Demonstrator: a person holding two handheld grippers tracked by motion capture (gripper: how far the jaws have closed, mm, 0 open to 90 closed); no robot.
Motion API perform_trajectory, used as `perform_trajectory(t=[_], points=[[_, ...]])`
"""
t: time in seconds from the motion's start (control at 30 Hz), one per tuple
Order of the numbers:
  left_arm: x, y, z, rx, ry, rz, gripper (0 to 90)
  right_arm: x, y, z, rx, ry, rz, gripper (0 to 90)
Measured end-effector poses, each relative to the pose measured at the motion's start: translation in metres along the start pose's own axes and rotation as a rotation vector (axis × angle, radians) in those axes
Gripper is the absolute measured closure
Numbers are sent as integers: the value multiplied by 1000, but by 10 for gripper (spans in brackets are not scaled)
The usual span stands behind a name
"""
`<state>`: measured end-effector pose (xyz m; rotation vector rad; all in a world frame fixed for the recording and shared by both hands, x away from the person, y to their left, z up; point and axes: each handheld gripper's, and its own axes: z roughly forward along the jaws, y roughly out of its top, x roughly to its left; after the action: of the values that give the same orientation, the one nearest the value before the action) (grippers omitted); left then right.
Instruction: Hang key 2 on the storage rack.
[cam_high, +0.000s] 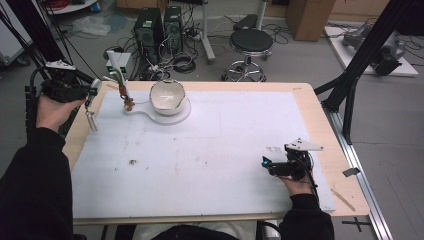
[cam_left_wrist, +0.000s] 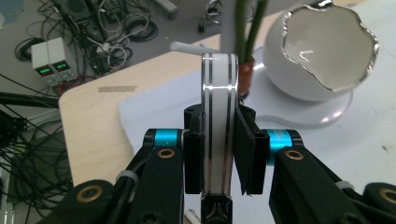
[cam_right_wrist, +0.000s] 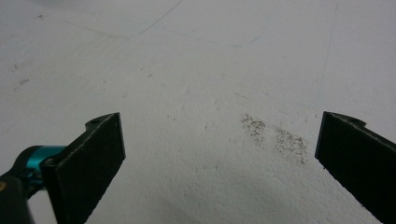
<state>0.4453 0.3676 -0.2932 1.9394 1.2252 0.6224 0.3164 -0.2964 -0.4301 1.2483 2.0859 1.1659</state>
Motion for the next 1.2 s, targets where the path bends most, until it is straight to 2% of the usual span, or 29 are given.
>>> perform_trajectory(t=[0.03,0.13,0.27,0.3,0.37,0.47,0.5,0.53,0.57,0.6,0.7,0.77,0.87,0.9,1.03,1.2], points=[[3,2,0,-17,12,-19,747,0,0,0,-1,0,-1,7],[7,6,-1,-40,36,-38,747,-1,0,0,-4,0,2,7],[8,14,-2,-59,29,-34,747,-1,-1,0,-4,-1,5,7],[6,19,-2,-74,41,-20,748,-1,-1,-1,-7,0,7,7],[7,23,-2,-69,49,-14,748,-2,0,-1,-9,0,5,7],[8,29,-2,-75,67,-23,748,-2,0,-1,-11,2,15,7],[11,32,-3,-113,75,-52,748,-2,0,-1,-10,2,12,7],[11,32,-3,-113,75,-52,748,-2,0,-1,-10,2,12,7],[16,35,-3,-132,64,-89,748,-2,-1,-1,-9,4,12,7],[16,35,-3,-132,64,-89,748,-2,-1,-1,-8,4,12,7],[20,44,-3,-187,45,-133,748,-2,-1,-1,-13,3,14,7],[23,49,-3,-202,57,-135,749,-4,-2,0,-9,5,18,7],[26,51,-3,-198,68,-134,749,-5,-3,-1,-11,4,25,7],[27,53,-1,-211,77,-134,748,-6,-4,-1,-14,0,21,7],[25,56,5,-223,104,-113,748,-6,-4,-2,-13,0,25,7],[25,59,14,-223,115,-102,748,-6,-5,-3,-12,-4,24,7]])
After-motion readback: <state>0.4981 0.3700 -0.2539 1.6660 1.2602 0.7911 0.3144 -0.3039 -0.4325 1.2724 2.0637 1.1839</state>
